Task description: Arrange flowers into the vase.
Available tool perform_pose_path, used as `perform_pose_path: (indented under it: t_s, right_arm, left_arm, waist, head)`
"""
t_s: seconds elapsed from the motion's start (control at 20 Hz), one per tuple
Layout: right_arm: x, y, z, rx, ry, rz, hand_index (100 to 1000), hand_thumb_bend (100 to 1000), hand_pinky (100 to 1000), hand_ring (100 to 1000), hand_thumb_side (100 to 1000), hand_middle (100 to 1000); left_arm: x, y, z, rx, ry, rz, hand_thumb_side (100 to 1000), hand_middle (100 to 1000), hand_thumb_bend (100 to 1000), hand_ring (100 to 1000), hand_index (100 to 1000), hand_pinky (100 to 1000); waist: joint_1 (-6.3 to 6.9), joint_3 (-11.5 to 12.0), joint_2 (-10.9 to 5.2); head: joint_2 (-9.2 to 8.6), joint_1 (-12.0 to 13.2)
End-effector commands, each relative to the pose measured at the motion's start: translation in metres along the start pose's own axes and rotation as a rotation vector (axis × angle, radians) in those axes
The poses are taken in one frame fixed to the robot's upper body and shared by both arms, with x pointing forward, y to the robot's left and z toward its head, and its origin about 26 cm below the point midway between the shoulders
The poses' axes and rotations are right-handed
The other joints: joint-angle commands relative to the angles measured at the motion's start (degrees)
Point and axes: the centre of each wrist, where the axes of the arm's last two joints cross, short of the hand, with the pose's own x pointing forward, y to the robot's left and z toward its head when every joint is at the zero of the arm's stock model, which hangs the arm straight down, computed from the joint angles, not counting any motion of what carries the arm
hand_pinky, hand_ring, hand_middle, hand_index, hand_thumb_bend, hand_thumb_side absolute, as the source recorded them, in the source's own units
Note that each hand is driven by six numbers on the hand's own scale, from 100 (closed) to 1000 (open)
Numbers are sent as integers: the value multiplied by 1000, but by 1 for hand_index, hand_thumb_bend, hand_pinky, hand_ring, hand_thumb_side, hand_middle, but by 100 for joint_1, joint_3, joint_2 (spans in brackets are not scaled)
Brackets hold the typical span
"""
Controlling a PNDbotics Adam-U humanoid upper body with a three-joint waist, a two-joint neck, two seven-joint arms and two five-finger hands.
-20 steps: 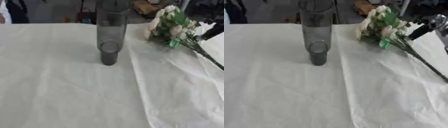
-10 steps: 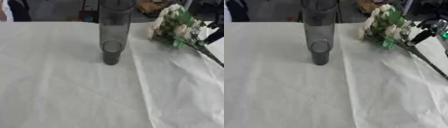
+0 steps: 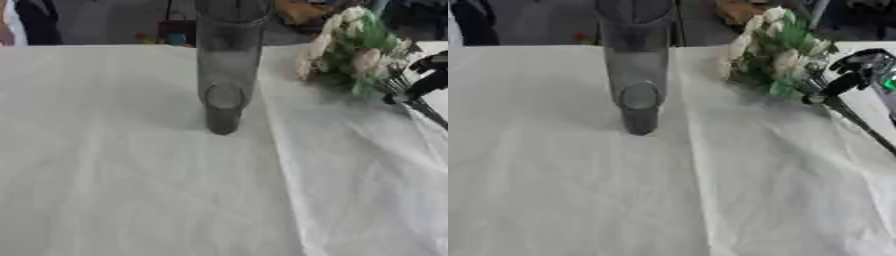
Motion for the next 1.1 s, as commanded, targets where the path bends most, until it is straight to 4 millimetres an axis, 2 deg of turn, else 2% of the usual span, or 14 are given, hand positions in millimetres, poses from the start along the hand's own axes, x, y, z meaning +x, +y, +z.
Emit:
perform_pose_path:
  t_s: [0.05, 0.6, 0.95, 1.0, 1.1]
  right_arm:
    - [-6, -26, 15, -80, 3, -7, 1000, 450, 928, 1000, 265, 1000]
    - [-24, -27, 18, -142, 23, -32, 1000, 444, 899, 1000, 269, 1000]
    - [-26, -24, 19, -167, 3, -18, 1000, 419, 864, 1000, 249, 996]
    - [-26, -24, 20, -173, -1, -18, 1000, 398, 859, 1000, 250, 989]
    - [-26, -25, 21, -194, -10, -21, 992, 410, 848, 1000, 243, 969]
  left_arm:
    - [4, -3, -6, -15, -34, 7, 613, 870, 100, 804, 872, 758]
    - [3, -6, -7, -26, -47, 9, 609, 871, 100, 805, 872, 759]
    - [3, -9, -8, -36, -59, 14, 600, 872, 100, 806, 872, 759]
    - [3, -10, -8, -39, -62, 14, 575, 872, 100, 806, 872, 760]
    - [3, -10, -9, -41, -65, 14, 601, 872, 100, 806, 872, 760]
  waist:
    - [3, 12, -82]
    - [18, 70, 53]
    - [43, 122, 177]
    - [46, 127, 192]
    - [54, 131, 223]
  head:
    - [-111, -62]
    - [-242, -200]
    - [-338, -278]
    - [-340, -283]
    - [-343, -285]
